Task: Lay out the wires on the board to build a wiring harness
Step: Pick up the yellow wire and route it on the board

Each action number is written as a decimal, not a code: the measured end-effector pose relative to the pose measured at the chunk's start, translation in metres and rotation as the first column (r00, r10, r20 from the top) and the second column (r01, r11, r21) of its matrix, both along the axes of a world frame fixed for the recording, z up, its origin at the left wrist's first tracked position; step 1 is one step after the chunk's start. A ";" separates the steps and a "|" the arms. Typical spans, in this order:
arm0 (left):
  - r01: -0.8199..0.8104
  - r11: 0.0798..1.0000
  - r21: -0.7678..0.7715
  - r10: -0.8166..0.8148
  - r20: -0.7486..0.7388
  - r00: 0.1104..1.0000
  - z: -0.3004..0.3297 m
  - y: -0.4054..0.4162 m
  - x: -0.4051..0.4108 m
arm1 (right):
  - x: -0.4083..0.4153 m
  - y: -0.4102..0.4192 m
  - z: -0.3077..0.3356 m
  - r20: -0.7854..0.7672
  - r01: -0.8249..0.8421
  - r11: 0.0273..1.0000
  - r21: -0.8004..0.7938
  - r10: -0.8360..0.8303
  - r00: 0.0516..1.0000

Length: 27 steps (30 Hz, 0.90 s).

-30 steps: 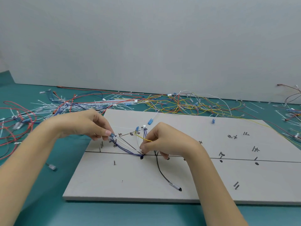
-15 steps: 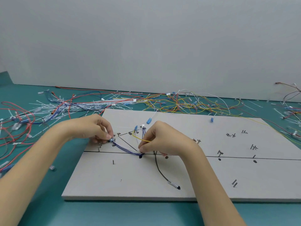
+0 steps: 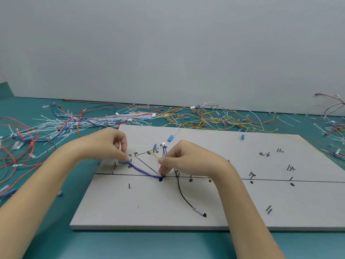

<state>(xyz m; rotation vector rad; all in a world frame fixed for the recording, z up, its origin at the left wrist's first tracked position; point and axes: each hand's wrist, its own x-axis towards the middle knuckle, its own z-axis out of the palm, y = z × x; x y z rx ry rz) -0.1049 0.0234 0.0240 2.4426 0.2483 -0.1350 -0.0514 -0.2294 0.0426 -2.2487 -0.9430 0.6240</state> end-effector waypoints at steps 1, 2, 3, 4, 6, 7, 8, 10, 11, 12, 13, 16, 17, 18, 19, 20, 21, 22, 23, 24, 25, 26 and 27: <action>0.012 0.998 -0.061 -0.012 0.001 1.000 0.001 0.001 -0.001 | 0.000 0.000 0.000 0.013 -0.003 1.000 -0.010 0.004 1.000; 0.022 0.993 -0.115 -0.023 -0.006 1.000 0.003 0.001 -0.002 | 0.000 -0.001 0.000 0.022 -0.007 1.000 -0.015 0.008 1.000; 0.035 0.988 -0.153 -0.037 -0.014 0.999 0.005 0.002 -0.003 | -0.001 0.000 0.000 0.023 -0.011 1.000 -0.014 0.012 1.000; 0.049 0.983 -0.177 -0.054 -0.021 0.998 0.006 0.003 -0.004 | -0.001 0.000 0.000 0.020 -0.015 1.000 -0.012 0.015 1.000; 0.069 0.977 -0.202 -0.075 -0.019 0.997 0.008 0.005 -0.005 | -0.001 0.001 0.000 0.013 -0.018 1.000 -0.014 0.018 1.000; 0.074 0.977 -0.202 -0.077 -0.007 0.997 0.009 0.005 -0.005 | -0.001 0.002 0.000 0.017 -0.017 1.000 -0.015 0.017 1.000; 0.074 0.978 -0.197 -0.073 0.013 0.997 0.009 0.005 -0.005 | -0.001 0.002 0.000 0.025 -0.016 1.000 -0.016 0.016 1.000; 0.068 0.979 -0.194 -0.052 0.087 0.995 0.010 0.001 -0.003 | -0.001 0.002 0.000 0.038 -0.015 1.000 -0.016 0.016 0.999; 0.066 0.978 -0.198 -0.040 0.132 0.990 0.010 -0.003 -0.002 | -0.001 0.002 0.000 0.039 -0.018 1.000 -0.014 0.019 0.999; 0.071 0.976 -0.205 -0.035 0.176 0.984 0.011 -0.008 -0.001 | -0.001 0.002 0.001 0.039 -0.025 1.000 -0.013 0.025 0.999; 0.084 0.974 -0.211 -0.038 0.214 0.976 0.011 -0.013 -0.001 | -0.001 0.001 0.001 0.039 -0.032 0.999 -0.011 0.033 0.999; 0.143 0.958 -0.250 -0.073 0.270 0.960 0.010 -0.034 -0.001 | -0.001 0.002 0.000 0.044 -0.046 0.999 0.014 0.045 0.998; 0.170 0.943 -0.287 -0.092 0.267 0.959 0.010 -0.042 -0.002 | -0.002 0.004 -0.001 0.054 -0.044 0.999 0.023 0.043 0.998; 0.198 0.927 -0.319 -0.118 0.254 0.960 0.010 -0.049 -0.003 | -0.002 0.005 -0.003 0.067 -0.039 0.999 0.028 0.037 0.997; 0.219 0.919 -0.327 -0.145 0.236 0.961 0.008 -0.055 -0.004 | -0.003 0.007 -0.004 0.078 -0.033 0.999 0.032 0.031 0.996; 0.224 0.926 -0.305 -0.162 0.216 0.963 0.007 -0.059 -0.004 | -0.004 0.008 -0.005 0.086 -0.028 0.999 0.032 0.025 0.996; 0.218 0.941 -0.257 -0.169 0.198 0.965 0.005 -0.062 -0.005 | -0.004 0.008 -0.005 0.091 -0.021 0.999 0.024 0.019 0.996; 0.208 0.956 -0.208 -0.170 0.185 0.968 0.004 -0.063 -0.005 | -0.003 0.008 -0.005 0.096 -0.012 1.000 0.009 0.011 0.995; 0.195 0.965 -0.174 -0.164 0.178 0.970 0.003 -0.063 -0.005 | -0.003 0.008 -0.005 0.101 -0.003 1.000 -0.010 0.004 0.995; 0.180 0.970 -0.162 -0.151 0.175 0.973 0.002 -0.064 -0.005 | -0.002 0.007 -0.005 0.106 0.003 1.000 -0.029 0.000 0.994; 0.170 0.974 -0.153 -0.142 0.175 0.974 0.002 -0.065 -0.006 | -0.001 0.007 -0.005 0.108 0.005 0.999 -0.047 0.000 0.994; 0.168 0.976 -0.138 -0.143 0.175 0.974 0.002 -0.066 -0.006 | -0.002 0.007 -0.006 0.105 0.000 0.998 -0.067 0.007 0.994; 0.174 0.977 -0.121 -0.152 0.170 0.974 0.001 -0.067 -0.006 | -0.003 0.007 -0.006 0.099 -0.010 0.996 -0.090 0.019 0.995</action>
